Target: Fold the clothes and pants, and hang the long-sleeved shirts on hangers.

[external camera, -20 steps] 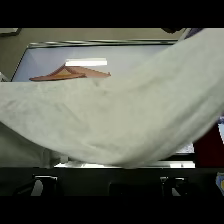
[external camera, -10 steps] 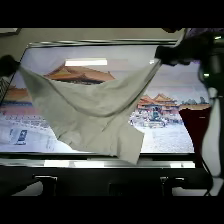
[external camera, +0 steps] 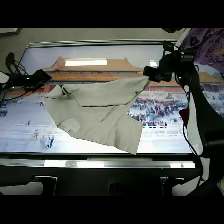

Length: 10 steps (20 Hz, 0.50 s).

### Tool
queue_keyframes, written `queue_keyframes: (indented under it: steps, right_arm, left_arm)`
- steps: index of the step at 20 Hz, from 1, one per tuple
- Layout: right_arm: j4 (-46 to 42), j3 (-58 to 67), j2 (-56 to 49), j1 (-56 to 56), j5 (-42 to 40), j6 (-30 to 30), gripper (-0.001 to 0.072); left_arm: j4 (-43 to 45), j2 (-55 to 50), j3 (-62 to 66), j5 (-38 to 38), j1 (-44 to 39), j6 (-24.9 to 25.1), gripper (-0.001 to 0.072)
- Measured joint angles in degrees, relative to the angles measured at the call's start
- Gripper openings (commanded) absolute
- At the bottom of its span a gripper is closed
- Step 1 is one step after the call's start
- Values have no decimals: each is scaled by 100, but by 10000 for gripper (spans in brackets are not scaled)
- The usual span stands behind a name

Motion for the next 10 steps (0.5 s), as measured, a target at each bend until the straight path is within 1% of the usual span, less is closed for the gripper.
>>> queue_keyframes:
  steps: [1,3,6,8,10]
  right_arm:
    - [0,0,28,0,-79,-26,32]
    - [0,2,98,0,-240,-83,32]
    - [-2,2,160,0,-525,-127,31]
    - [-2,2,175,0,-699,-133,31]
    - [-4,2,181,0,-835,-149,31]
  left_arm:
    - [9,190,-35,-306,116,-103,686]
    - [101,702,-310,-920,308,-492,685]
    - [90,1781,-1451,-1508,260,-968,685]
    - [-140,2570,-2564,-1547,-50,-1300,685]
    - [-520,3318,-3792,-1268,-603,-1709,684]
